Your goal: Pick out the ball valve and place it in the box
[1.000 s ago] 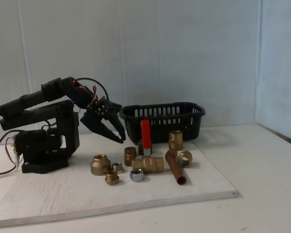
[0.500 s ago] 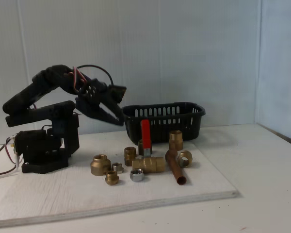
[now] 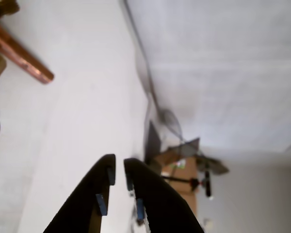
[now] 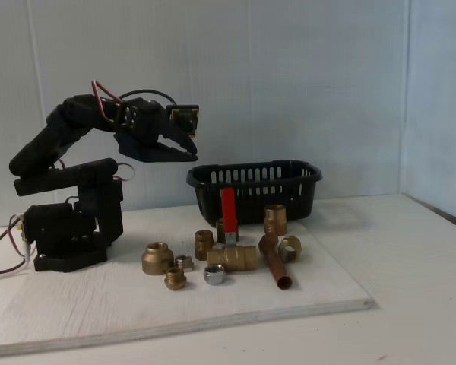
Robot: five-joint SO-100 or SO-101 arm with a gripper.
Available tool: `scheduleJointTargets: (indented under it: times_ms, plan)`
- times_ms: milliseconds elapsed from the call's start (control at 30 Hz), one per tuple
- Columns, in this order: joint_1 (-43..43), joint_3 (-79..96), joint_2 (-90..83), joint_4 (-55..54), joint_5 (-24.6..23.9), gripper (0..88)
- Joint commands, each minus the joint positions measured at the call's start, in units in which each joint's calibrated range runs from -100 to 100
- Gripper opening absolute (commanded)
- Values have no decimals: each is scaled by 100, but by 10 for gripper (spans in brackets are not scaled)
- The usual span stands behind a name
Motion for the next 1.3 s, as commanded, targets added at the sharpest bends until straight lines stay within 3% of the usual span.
scheduleJointTargets:
  times_ms: [0, 400, 733, 1267]
  plan:
    - [30, -690, 305, -136, -86, 7]
    - [-139, -3542, 4833, 992, -231, 12]
    - [-125, -5103, 8012, 1862, 504, 8]
    - [8, -7287, 10573, 3179, 747, 12]
